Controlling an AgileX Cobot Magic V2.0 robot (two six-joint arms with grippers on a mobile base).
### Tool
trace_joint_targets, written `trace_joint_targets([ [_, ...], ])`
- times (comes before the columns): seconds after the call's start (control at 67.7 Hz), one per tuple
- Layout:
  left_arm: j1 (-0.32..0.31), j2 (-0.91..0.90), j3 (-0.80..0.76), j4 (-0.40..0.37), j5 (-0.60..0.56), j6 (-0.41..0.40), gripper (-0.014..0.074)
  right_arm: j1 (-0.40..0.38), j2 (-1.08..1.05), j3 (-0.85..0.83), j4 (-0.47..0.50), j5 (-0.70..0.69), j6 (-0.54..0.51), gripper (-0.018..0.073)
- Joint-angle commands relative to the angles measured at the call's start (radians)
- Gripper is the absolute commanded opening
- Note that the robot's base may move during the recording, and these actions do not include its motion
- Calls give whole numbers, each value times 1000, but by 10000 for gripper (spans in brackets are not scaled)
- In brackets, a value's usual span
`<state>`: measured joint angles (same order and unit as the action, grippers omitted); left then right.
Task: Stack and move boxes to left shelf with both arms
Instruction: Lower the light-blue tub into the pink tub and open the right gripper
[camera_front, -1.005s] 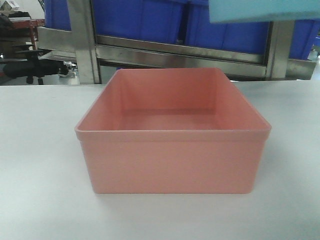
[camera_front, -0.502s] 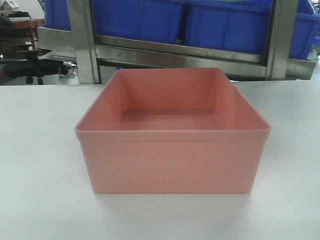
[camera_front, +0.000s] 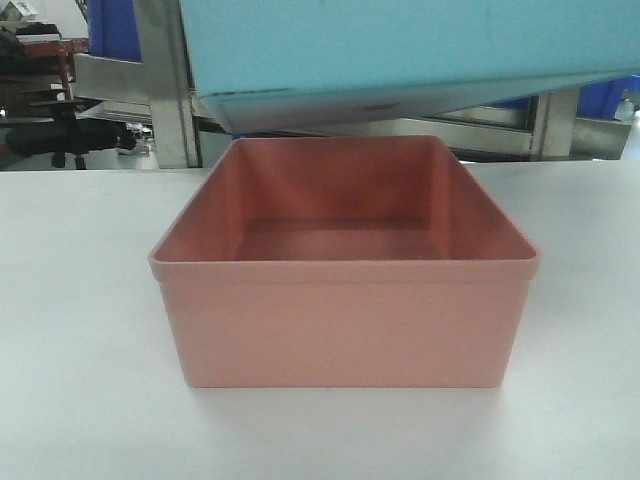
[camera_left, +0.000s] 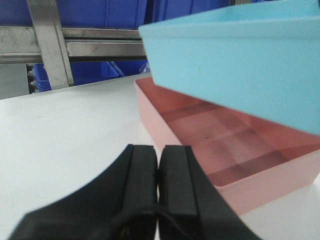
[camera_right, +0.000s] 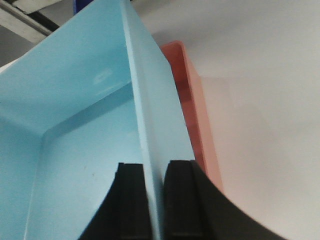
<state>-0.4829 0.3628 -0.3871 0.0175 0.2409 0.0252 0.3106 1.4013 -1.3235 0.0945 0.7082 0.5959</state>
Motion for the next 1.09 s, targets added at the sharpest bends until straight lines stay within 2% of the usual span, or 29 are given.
trace_joint_targets([
  [0.0, -9, 6, -29, -6, -88, -1, -9, 16, -9, -31, -19, -148, 67, 39],
  [0.281, -9, 6, -29, -6, -88, -1, -9, 50, 89, -31, -65, -206, 125, 39],
  [0.621, -9, 6, -29, -6, -88, -1, -9, 69, 129, -31, -95, -359, 128, 39],
  [0.724, -9, 6, -29, -6, -88, -1, -9, 85, 139, -29, -171, -391, 128, 39],
  [0.813, -9, 6, -29, -6, -88, -1, -9, 101, 147, -12, -189, -431, 134, 39],
  [0.99, -9, 6, -29, -6, -88, -1, -9, 112, 150, 106, -187, -587, 153, 39],
  [1.079, -9, 6, -29, -6, -88, -1, -9, 112, 150, 188, -152, -688, 172, 39],
])
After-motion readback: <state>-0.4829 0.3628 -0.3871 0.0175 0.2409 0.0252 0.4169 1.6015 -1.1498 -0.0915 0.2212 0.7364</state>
